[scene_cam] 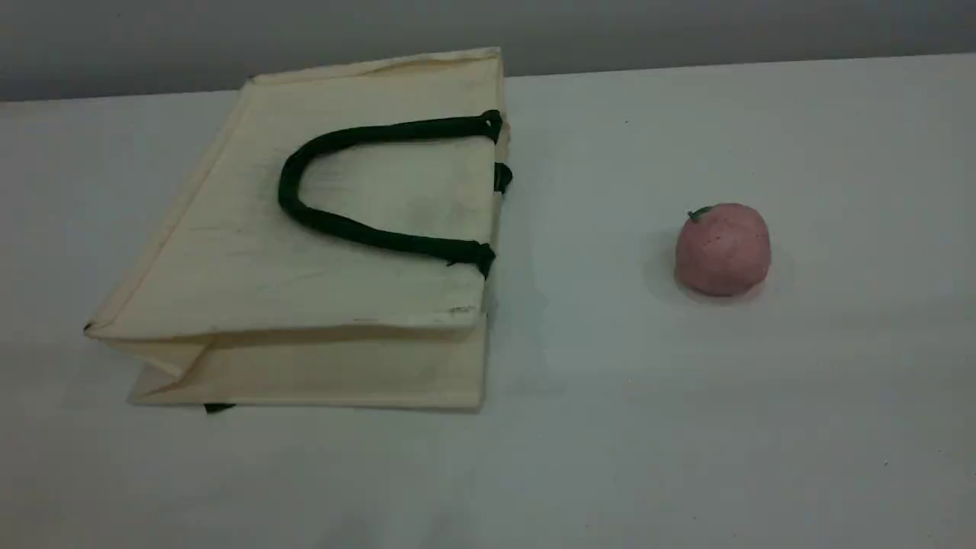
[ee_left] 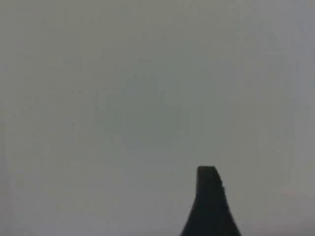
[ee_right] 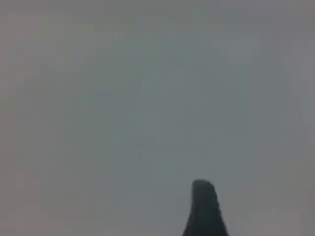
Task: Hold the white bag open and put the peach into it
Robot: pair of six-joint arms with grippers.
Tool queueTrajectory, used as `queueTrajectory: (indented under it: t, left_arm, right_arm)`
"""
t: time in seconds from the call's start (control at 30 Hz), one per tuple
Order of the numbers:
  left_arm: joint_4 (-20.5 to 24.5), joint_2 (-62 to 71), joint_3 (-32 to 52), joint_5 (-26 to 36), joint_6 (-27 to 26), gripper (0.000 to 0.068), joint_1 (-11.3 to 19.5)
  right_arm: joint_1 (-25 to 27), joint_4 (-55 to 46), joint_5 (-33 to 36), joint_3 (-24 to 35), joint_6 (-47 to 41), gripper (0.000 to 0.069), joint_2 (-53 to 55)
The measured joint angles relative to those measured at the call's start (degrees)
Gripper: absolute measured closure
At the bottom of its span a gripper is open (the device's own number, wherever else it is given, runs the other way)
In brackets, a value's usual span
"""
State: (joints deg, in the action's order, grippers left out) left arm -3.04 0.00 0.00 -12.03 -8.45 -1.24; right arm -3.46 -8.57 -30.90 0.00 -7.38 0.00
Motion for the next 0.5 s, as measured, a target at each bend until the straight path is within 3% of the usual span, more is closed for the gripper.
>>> queueTrajectory:
  t: [0.37, 0.5]
  left_arm:
    - [0.00, 0.00, 0.00, -0.72, 0.15, 0.0215, 0.00]
    - [0.00, 0.00, 0.00, -0.61, 0.15, 0.0215, 0.00]
  right_arm:
    - [0.00, -0.18, 0.07, 0.00, 0.00, 0.0254, 0.00]
    - [0.00, -0.27, -3.14, 0.00, 0.00, 0.0254, 0.00]
